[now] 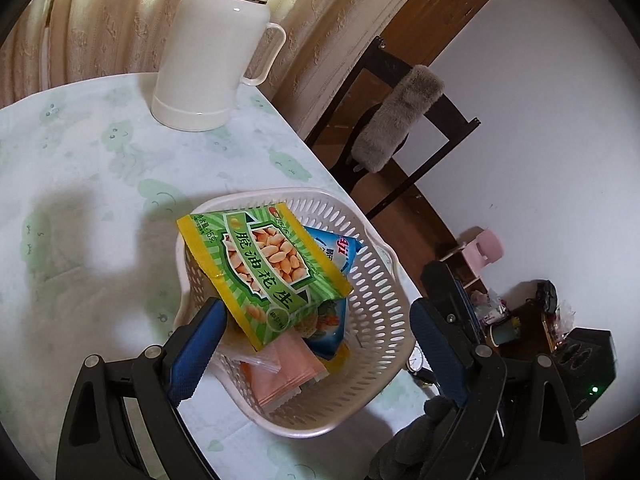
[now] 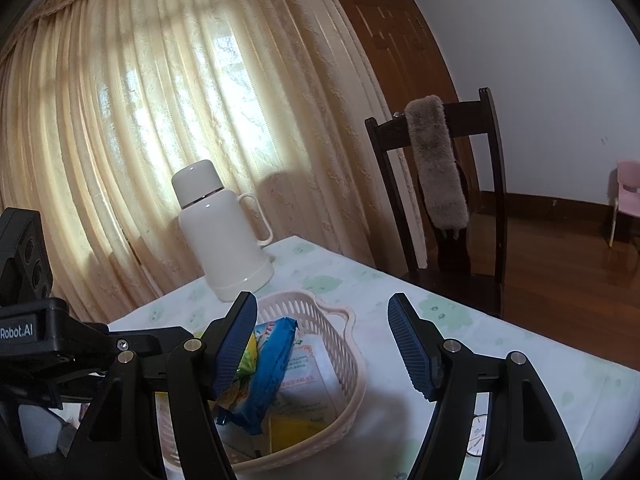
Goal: Organize snacks
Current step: 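Move the left gripper to the clear orange snack packet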
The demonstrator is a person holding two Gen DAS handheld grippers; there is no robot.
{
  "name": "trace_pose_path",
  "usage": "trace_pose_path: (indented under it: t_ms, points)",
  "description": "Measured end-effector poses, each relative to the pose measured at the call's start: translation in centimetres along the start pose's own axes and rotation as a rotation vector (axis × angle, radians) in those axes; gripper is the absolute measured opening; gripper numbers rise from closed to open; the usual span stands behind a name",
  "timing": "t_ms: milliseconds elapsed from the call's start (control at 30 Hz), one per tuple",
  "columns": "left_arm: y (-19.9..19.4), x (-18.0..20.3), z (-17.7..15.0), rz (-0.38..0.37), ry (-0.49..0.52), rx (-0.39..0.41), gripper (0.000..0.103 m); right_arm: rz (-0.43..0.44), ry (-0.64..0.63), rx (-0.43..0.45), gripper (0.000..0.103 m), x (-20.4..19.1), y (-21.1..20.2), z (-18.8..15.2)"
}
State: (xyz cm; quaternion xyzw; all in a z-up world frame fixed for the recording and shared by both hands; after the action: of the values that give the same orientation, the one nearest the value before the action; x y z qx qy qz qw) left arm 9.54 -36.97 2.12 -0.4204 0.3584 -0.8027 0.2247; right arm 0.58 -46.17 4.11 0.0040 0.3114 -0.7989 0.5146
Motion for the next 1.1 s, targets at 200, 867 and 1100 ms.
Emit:
trace_pose_path:
  t_ms: [200,867,1100]
  points:
    - [-1.7,-0.7,-0.1,0.032,-0.012,0.031,0.09,-0.006,-0.002,0.007,0.069,0.1,-0.1,0.1]
    - [-9.1,-6.7,-3.6,0.238,-0.025,0.18,0.09,-0.074,-0.046,0.071,0.069,-0.1,-0.9,0.3]
    - [-12.2,-12.6,-5.4,0.315,-0.138,0.208,0.09,-0.122,-0.091,0.083,0.069,-0.9,-1.0,0.0]
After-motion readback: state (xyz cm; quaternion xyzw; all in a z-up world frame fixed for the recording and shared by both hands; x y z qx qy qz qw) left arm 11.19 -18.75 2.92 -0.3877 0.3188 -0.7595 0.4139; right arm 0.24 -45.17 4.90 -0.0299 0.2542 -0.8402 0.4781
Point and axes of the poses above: each gripper's, at about its wrist camera, not at the fingertips, and y roughly the way its jaws point, x to its right, z to its top, the point moved 10 cm from there along y, roughly the way its jaws point, and after that the axes turned 11 degrees about -x, right-handed, at the moved point
